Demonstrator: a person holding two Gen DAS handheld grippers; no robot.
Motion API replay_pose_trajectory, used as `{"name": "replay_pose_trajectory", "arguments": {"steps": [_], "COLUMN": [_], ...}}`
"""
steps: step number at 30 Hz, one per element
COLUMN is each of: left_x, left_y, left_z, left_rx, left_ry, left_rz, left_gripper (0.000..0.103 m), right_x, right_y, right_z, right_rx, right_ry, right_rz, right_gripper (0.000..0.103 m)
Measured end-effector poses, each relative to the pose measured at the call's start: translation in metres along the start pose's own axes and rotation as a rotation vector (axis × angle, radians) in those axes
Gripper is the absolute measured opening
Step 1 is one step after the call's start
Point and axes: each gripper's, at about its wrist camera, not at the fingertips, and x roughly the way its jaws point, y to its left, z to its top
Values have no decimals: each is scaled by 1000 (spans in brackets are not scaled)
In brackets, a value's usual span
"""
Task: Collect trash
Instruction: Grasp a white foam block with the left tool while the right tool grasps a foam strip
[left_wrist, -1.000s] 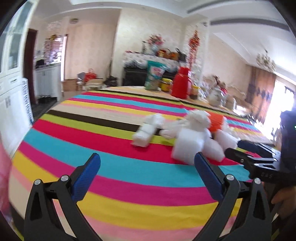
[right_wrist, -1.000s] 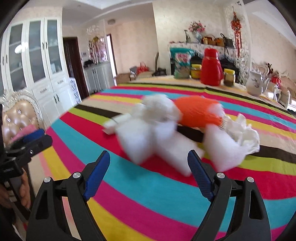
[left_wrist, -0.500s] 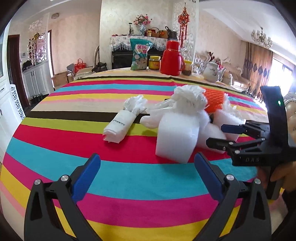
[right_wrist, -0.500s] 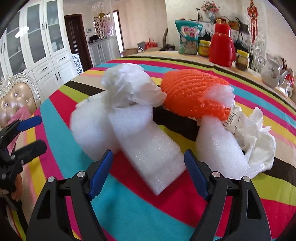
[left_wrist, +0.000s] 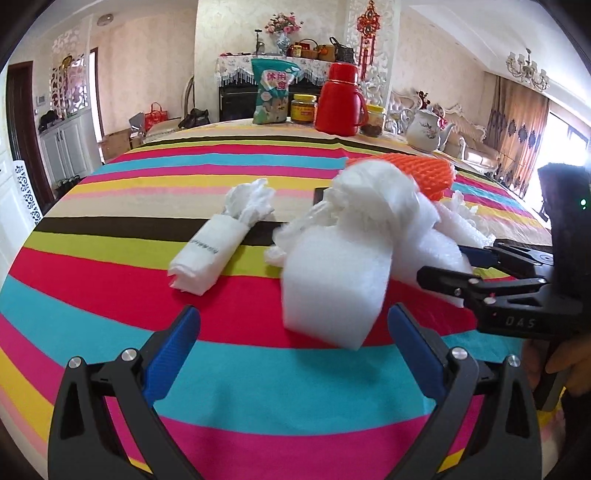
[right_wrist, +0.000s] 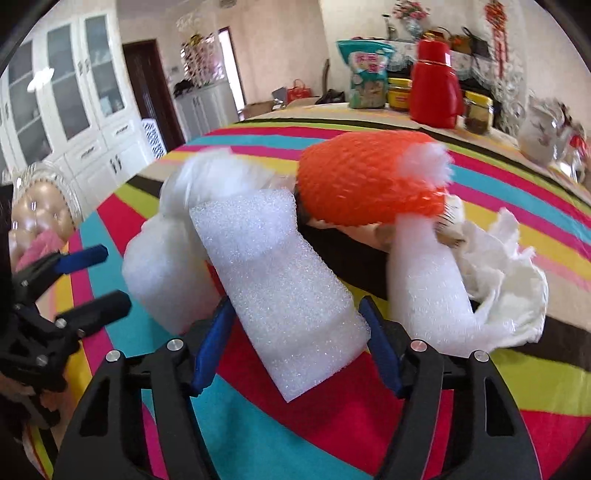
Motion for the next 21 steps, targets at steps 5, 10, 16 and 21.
{"name": "replay_pose_trajectory", "arguments": {"steps": [5,10,16,21], "left_x": [16,20,0,-12], "left_y": [-11,-14,-11,-9], "left_z": [2,1,-5,-8], "left_rx": [20,38,38,21], "left_ry": [27,61,-23,-74], "left_rz": [14,-37,-43,-47], "left_gripper": [92,59,57,57], "right_x": [-3,-1,0,-1], "right_y": [-18,-26,-23,-14], "right_z": [-3,2,3,3], "right_rx": [88,113,99,73], "right_ry": [-5,-4,2,-7], "right_rz": [59,79,65,3], "right_gripper": [65,66,66,66]}}
